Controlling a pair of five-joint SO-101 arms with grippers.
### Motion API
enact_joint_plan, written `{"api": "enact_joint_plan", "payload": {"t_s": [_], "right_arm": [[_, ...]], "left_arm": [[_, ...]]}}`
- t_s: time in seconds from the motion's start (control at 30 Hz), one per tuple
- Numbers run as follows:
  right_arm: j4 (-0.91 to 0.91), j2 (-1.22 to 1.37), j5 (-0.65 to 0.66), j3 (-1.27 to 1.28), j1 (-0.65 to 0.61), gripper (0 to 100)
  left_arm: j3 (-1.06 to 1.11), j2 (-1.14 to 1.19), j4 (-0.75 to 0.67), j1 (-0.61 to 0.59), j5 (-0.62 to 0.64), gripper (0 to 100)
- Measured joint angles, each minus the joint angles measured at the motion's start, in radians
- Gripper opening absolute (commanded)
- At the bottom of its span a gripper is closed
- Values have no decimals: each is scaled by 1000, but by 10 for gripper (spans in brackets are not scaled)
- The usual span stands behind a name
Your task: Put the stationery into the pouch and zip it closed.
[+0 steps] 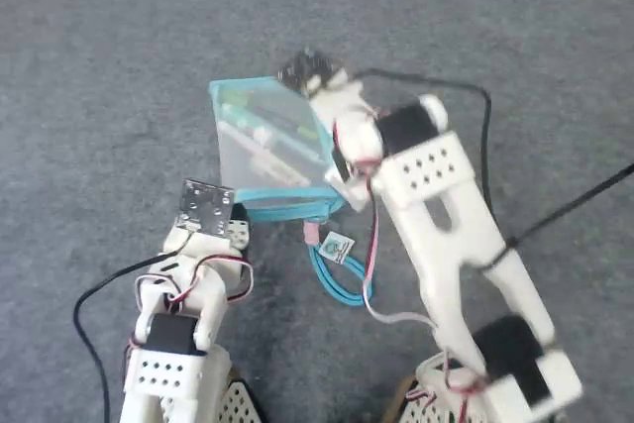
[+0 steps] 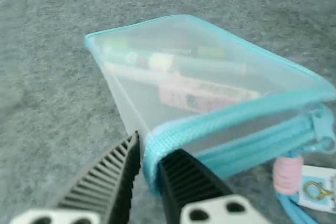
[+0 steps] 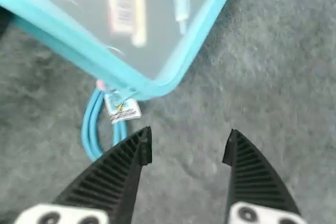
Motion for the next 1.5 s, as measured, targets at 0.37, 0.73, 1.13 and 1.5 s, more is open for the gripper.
{"api": "enact_joint_plan", "payload": {"t_s": [0.37,0.73,1.13,1.5], "right_arm": [[-620,-328,212,750,0,289],[-784,-368,278,861,-55,295],[-809,-368,397,875,-103,292],[-844,-124,431,807,-101,292]], "left_arm": [[0,0,8,-12,0,12],[0,0,9,6,0,12],[0,0,9,25,0,12],[0,0,9,25,0,12]]}}
